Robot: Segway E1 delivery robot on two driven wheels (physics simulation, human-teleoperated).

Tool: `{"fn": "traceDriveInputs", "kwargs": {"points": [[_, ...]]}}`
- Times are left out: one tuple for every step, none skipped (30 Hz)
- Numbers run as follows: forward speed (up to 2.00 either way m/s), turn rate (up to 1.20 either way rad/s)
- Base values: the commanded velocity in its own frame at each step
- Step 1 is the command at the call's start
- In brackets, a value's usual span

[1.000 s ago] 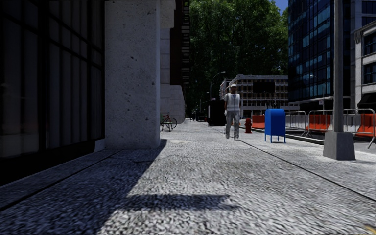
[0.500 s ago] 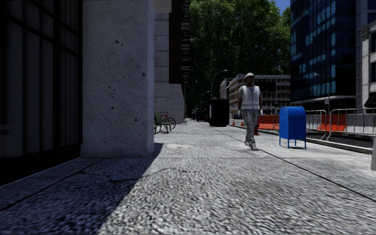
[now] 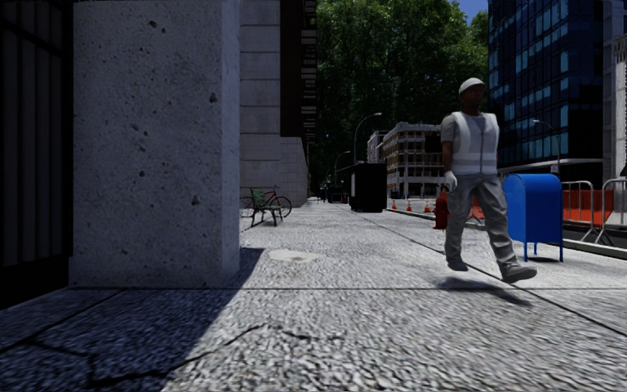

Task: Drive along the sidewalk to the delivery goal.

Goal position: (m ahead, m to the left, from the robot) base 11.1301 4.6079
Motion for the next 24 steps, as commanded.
{"fn": "traceDriveInputs", "kwargs": {"points": [[2.0,0.0],[2.0,0.0],[2.0,0.0],[2.0,0.0],[2.0,0.0],[2.0,0.0],[2.0,0.0],[2.0,0.0],[2.0,0.0],[2.0,0.0],[2.0,0.0],[2.0,0.0],[2.0,0.0],[2.0,0.0],[2.0,0.0],[2.0,0.0],[2.0,0.0],[2.0,0.0],[2.0,0.0],[2.0,0.0],[2.0,0.0],[2.0,0.0],[2.0,0.0],[2.0,0.0]]}}
